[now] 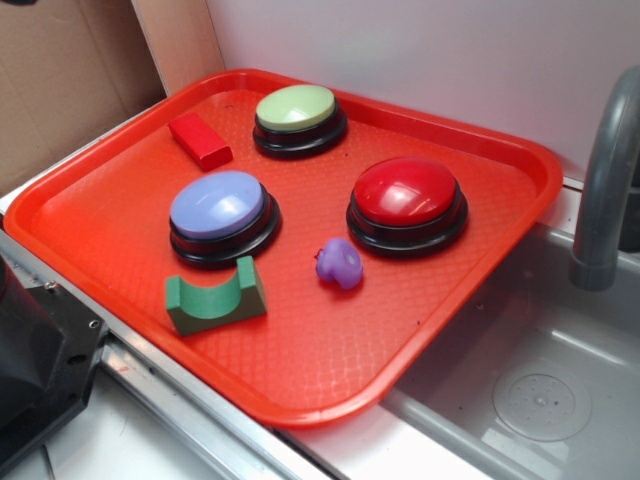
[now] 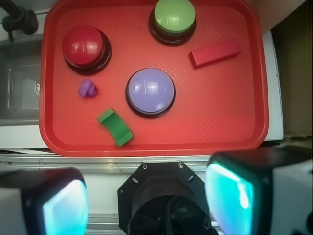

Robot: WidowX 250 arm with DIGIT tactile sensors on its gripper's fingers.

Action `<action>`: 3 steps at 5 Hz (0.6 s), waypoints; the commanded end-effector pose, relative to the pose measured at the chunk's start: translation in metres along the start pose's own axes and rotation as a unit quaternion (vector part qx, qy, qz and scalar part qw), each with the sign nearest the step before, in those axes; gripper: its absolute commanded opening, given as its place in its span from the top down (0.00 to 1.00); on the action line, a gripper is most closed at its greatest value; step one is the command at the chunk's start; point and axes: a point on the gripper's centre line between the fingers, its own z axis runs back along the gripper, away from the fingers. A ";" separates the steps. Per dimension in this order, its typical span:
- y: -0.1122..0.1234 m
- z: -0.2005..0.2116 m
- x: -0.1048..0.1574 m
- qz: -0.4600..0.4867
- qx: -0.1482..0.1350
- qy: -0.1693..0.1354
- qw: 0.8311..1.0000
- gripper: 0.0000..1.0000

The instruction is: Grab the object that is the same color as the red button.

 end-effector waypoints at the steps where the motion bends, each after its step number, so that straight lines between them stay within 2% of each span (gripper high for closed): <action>1: 0.000 0.000 0.000 0.000 0.000 0.000 1.000 0.00; 2: 0.002 -0.009 0.020 0.109 0.045 -0.006 0.993 0.00; 3: 0.008 -0.020 0.040 0.182 0.060 0.008 0.981 0.00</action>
